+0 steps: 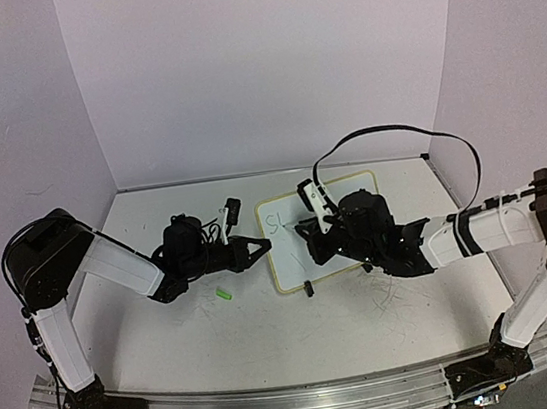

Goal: Write a sentence on the whiteboard

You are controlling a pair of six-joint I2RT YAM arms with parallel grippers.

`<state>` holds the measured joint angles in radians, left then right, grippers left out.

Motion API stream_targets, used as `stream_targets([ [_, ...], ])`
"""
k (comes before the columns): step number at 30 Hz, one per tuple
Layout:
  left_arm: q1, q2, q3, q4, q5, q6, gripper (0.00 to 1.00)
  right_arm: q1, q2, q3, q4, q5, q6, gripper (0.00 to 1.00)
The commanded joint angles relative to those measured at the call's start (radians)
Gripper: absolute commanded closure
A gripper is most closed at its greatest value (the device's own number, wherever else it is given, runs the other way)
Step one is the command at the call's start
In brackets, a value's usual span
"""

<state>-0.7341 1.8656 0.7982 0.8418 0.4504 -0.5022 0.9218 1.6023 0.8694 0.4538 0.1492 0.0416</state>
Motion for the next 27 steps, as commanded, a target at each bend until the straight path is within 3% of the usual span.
stream_targets([
  [1, -0.002, -0.036, 0.001, 0.018, 0.0, 0.001, 1.0, -0.004, -0.068, -0.021, -0.002, 0.023, -0.018, 1.0],
  [4, -0.002, -0.036, 0.001, 0.017, -0.001, 0.001, 1.0, -0.003, -0.088, -0.031, 0.038, -0.078, -0.015, 1.0],
  [8, -0.003, -0.034, 0.003, 0.018, 0.0, -0.001, 1.0, -0.004, -0.055, 0.003, 0.045, -0.098, -0.018, 1.0],
  [27, -0.002, -0.036, 0.01, 0.015, 0.007, 0.0, 1.0, -0.004, 0.017, 0.07, 0.059, -0.043, -0.014, 1.0],
])
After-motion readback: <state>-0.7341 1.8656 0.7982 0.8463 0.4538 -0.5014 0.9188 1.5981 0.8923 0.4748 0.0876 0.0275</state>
